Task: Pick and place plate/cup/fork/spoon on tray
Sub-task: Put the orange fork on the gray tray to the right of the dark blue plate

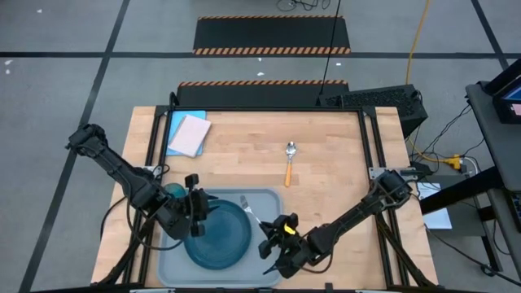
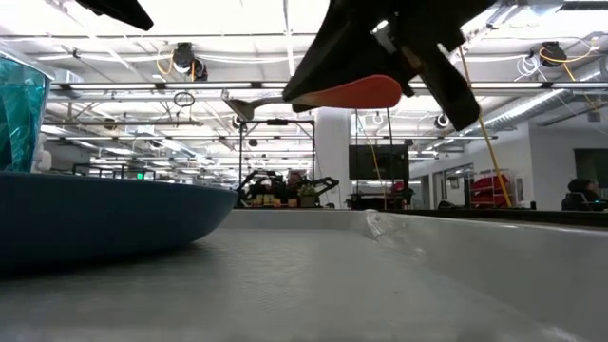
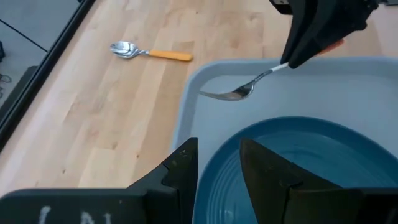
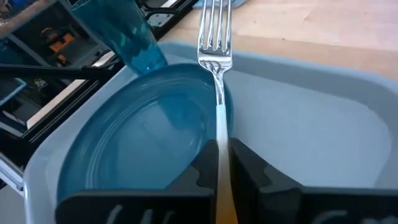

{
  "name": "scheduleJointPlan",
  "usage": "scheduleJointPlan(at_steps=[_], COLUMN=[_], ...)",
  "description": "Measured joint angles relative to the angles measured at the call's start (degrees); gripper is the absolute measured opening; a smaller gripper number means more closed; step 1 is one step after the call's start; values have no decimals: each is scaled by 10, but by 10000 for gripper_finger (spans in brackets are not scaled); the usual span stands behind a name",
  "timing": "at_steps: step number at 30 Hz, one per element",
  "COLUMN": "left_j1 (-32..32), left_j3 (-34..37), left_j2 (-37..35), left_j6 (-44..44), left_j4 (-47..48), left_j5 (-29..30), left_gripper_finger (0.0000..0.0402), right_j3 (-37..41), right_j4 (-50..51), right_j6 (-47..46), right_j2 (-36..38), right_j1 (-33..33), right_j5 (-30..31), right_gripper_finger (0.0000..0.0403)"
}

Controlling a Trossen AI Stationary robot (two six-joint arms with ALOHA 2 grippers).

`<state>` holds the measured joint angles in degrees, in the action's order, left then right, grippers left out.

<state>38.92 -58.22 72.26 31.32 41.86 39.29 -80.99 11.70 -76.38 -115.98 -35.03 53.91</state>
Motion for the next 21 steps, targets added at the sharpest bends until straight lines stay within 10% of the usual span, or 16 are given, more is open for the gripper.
scheduleJointPlan(at_steps=[8, 21], left_j1=[7, 14], left_j3=[0, 0], left_j2=[8, 75], left_j6=[8, 12], left_j4=[-32, -207], left_j5=[-3, 8], left_gripper_finger=[122, 122], right_j3=[0, 0], right_j4=[3, -128], right_j6=[7, 158], right_j2=[-9, -29], right_j1=[-11, -25], right_j5=[3, 168], right_gripper_finger=[6, 6])
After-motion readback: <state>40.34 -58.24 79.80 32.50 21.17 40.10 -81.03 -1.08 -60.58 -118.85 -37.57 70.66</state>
